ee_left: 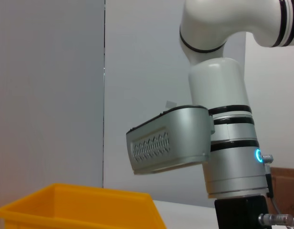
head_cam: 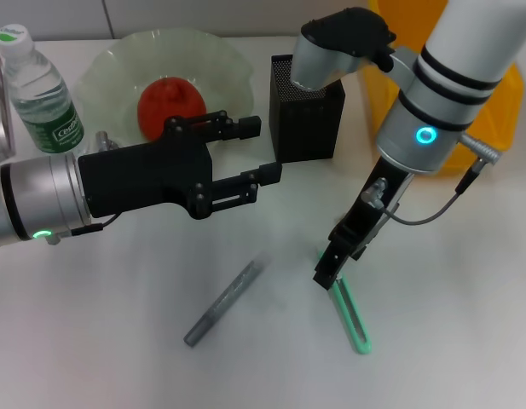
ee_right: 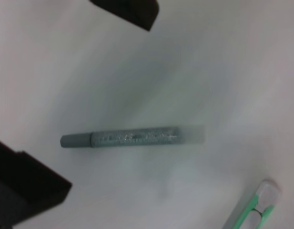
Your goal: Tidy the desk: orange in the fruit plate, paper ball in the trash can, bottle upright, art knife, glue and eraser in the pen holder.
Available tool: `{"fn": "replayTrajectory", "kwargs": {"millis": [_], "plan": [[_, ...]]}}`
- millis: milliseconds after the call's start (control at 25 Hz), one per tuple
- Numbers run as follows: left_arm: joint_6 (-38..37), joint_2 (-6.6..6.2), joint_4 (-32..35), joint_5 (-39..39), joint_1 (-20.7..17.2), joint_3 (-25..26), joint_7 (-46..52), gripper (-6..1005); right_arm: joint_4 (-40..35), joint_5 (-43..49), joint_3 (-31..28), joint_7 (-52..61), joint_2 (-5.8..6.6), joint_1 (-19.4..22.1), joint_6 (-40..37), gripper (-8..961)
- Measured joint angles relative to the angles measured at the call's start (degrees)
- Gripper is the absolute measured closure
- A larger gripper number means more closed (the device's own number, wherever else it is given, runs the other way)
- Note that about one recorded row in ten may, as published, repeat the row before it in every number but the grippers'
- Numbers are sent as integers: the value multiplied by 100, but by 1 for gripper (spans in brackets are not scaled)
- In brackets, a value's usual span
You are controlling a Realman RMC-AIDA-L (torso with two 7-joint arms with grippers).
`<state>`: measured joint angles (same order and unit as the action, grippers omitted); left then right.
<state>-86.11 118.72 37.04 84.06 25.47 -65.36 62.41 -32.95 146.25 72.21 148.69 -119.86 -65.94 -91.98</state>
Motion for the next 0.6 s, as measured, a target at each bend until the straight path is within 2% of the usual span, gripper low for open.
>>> {"fn": "replayTrajectory", "kwargs": {"millis": [600], "plan": [[33, -13, -6, 25, -136, 28, -292, 374, 492, -312, 223, 315, -2, -79, 377, 224]]}}
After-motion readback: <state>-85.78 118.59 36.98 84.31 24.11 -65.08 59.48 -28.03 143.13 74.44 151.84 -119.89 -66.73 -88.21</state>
